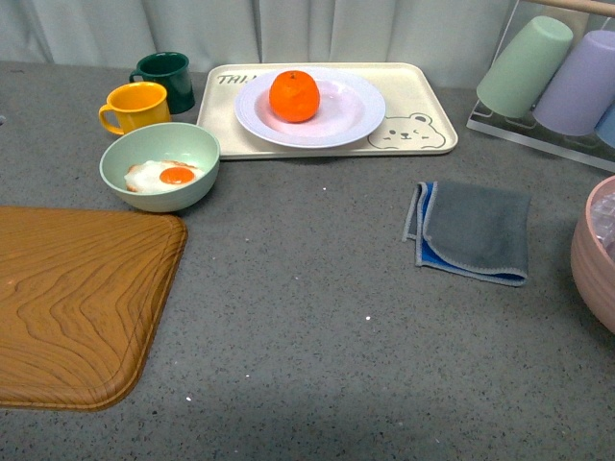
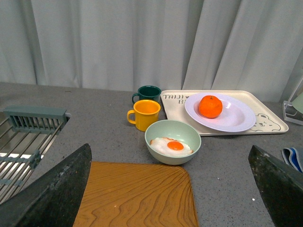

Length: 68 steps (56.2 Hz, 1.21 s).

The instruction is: Place orange and plate with both arms

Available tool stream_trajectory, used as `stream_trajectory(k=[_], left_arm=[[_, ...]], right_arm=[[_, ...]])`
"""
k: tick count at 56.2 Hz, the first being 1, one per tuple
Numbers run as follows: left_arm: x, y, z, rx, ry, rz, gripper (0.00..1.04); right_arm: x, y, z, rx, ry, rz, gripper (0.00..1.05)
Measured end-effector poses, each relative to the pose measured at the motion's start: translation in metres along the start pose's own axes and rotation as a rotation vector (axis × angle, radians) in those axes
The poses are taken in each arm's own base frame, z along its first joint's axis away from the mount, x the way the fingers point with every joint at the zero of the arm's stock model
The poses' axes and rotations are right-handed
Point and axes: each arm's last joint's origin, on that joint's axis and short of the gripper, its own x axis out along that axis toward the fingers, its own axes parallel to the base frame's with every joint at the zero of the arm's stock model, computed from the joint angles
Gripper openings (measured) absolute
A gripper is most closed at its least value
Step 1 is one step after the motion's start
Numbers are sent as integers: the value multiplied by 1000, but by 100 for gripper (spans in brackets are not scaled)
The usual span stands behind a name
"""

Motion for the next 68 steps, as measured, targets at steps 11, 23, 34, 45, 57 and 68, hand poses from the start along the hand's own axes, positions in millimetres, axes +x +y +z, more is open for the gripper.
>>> stream_trajectory(k=[11, 23, 34, 45, 57, 68], left_arm=[[0, 0, 0, 0, 0, 0, 98], [0, 0, 0, 0, 0, 0, 98], [0, 0, 0, 0, 0, 0, 98], [0, 0, 0, 0, 0, 0, 98], [0, 0, 0, 0, 0, 0, 98], [0, 0, 0, 0, 0, 0, 98]], right_arm=[[-27, -3, 1, 0, -2, -13, 1], [-49, -3, 1, 0, -2, -11, 1], [-66, -3, 1, 0, -3, -11, 1], [-80, -2, 1, 1, -4, -11, 1], [-91, -2, 2, 1, -9, -11, 1], [-99, -2, 4, 1, -15, -10, 1]])
